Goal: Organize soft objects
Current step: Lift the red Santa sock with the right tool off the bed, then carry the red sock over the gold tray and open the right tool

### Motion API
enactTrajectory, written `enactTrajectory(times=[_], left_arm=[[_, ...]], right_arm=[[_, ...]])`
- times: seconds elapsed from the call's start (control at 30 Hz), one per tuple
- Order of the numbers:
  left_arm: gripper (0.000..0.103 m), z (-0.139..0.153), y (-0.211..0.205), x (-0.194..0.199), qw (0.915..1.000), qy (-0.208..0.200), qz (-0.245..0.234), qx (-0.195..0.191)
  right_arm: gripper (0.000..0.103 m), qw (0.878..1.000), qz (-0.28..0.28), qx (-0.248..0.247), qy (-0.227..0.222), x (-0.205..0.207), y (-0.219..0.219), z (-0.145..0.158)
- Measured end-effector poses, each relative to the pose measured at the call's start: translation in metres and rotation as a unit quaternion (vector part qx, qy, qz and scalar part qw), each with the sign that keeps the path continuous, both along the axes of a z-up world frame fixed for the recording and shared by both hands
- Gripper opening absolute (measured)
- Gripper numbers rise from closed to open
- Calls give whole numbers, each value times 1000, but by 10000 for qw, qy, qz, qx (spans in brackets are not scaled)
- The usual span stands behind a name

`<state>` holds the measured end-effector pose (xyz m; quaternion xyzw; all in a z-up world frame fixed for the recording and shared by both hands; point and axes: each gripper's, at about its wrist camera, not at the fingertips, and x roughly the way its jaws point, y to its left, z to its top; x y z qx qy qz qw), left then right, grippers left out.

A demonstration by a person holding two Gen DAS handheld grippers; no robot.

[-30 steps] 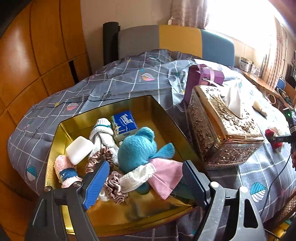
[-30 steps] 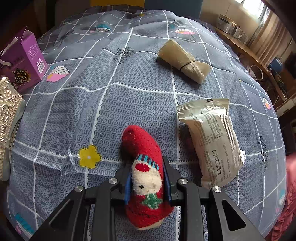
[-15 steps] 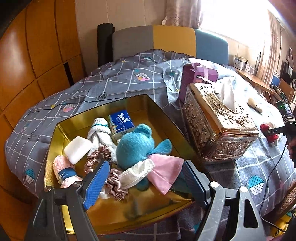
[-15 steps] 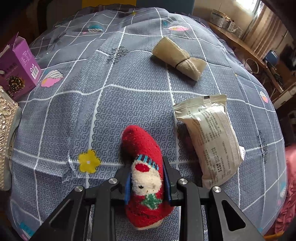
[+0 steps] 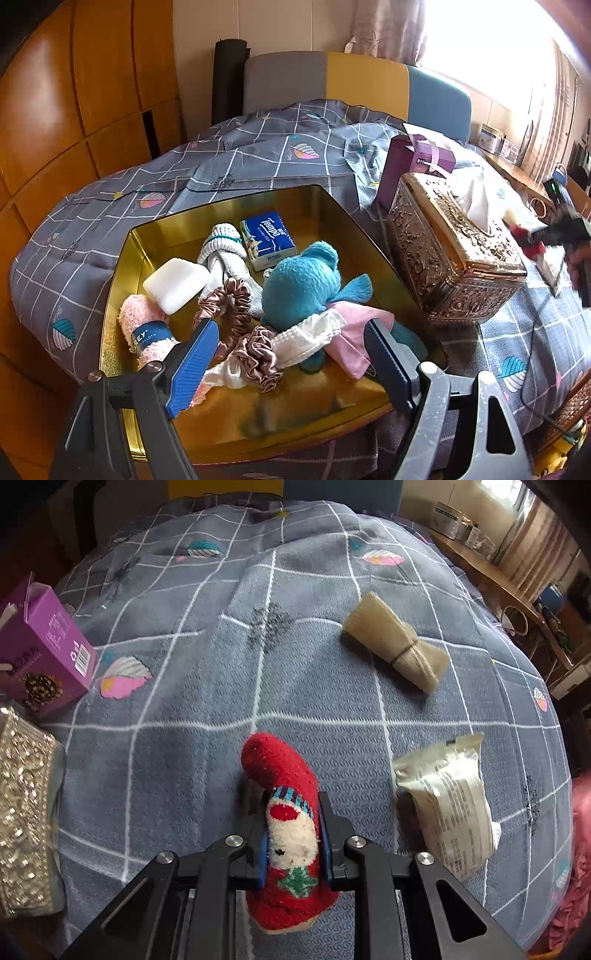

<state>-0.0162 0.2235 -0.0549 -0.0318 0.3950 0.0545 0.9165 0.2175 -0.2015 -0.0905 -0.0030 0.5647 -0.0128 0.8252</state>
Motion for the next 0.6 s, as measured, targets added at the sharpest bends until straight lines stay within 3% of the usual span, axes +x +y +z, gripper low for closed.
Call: enactTrajectory(times=[0.33, 0.6], left_arm=[[82, 0, 7, -1, 10000, 7, 78, -40], [82, -1, 15, -6, 9998, 21, 206, -26]], right_arm=[[21, 9974, 327, 264, -586, 65, 49, 66], [21, 9900, 851, 417, -1046, 84, 128, 110]])
